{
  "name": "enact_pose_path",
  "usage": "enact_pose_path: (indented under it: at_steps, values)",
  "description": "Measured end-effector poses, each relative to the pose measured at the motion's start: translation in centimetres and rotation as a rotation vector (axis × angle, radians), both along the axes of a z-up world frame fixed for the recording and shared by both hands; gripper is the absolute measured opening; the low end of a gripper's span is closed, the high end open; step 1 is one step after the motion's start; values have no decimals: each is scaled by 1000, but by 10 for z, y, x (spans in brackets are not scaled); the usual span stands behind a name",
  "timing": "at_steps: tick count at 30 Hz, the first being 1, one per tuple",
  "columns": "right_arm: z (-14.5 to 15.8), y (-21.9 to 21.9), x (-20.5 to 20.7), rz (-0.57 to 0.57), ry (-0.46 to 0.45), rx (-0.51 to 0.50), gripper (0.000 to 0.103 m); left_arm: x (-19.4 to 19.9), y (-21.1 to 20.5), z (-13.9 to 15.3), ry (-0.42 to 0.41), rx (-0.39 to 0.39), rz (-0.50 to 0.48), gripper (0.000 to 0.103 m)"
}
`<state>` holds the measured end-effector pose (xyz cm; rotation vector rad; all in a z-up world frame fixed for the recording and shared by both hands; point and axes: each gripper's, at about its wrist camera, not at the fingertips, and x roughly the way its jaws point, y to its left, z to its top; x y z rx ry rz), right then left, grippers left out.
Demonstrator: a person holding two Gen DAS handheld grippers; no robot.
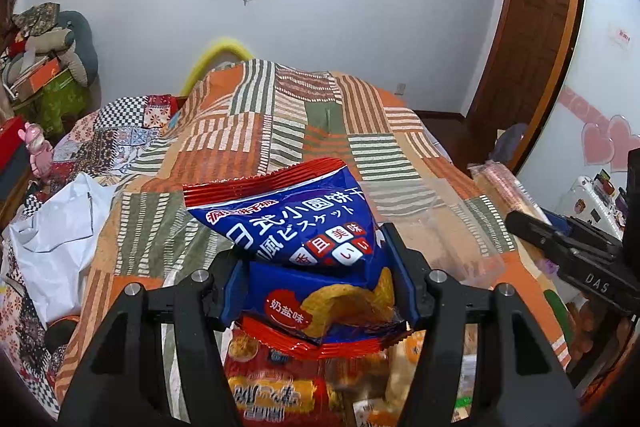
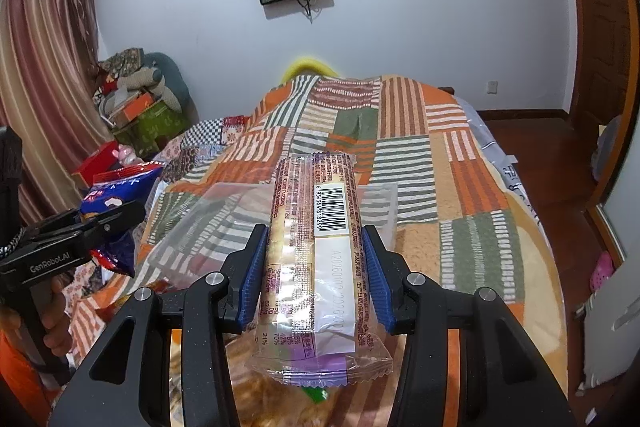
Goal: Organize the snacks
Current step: 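Carry the biscuit roll into the box with the right tool while the left drops the blue bag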
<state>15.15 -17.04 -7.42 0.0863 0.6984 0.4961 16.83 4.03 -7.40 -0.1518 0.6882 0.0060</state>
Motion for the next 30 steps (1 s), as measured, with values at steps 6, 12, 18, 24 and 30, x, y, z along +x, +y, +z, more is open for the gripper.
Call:
enact_pose_path:
  at_steps: [6,12,18,24,30]
  values:
    - [-12,10,13,26,35,-36,43,27,0,-12,54,1,-20,60]
    - [-23,19,29,51,85,-66,43,51,1,-32,133,5,-35,60]
    - [-35,21,42,67,141,-90,43,64,1,-51,214,17,-47,60]
    - [-45,21,48,83,199,-94,43,74,2,-57,269,2,-55,60]
    - [-41,19,48,98,204,-100,42,70,-6,-54,270,7,-75,60]
